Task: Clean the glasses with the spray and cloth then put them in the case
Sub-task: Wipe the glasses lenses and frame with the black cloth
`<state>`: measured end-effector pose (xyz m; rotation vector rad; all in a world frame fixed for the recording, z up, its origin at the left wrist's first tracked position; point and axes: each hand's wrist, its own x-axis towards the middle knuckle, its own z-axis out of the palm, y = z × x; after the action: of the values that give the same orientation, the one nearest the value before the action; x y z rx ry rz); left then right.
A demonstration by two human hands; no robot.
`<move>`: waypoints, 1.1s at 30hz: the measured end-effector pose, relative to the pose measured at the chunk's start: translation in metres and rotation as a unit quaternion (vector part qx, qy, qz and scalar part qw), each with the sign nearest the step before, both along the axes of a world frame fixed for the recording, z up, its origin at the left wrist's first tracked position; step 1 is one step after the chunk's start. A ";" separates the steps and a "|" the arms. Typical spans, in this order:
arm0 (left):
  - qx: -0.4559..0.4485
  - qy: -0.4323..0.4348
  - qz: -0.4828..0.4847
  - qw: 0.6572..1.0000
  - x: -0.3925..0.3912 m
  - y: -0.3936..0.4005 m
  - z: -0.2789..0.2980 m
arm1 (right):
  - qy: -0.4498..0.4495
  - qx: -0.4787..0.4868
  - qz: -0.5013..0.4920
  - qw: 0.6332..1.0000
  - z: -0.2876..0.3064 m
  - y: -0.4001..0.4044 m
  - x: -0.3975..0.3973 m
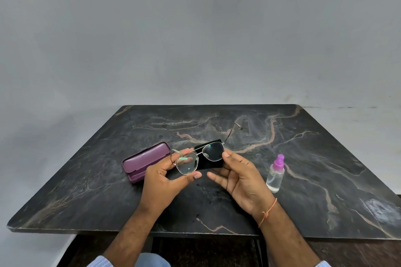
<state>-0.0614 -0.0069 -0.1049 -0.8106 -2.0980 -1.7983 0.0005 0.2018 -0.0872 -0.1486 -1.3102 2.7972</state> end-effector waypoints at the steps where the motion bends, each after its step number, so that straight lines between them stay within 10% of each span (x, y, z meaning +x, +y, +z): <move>1: -0.001 -0.001 -0.001 1.000 0.001 0.000 0.001 | 0.003 -0.003 0.011 1.000 0.001 0.000 0.001; 33: 0.001 -0.044 -0.023 0.999 -0.010 -0.003 -0.002 | -0.043 0.090 0.062 0.993 -0.003 -0.019 -0.005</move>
<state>-0.0717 -0.0096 -0.1067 -0.7996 -2.1480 -1.8932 -0.0046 0.1828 -0.0898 -0.1890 -1.6389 2.7799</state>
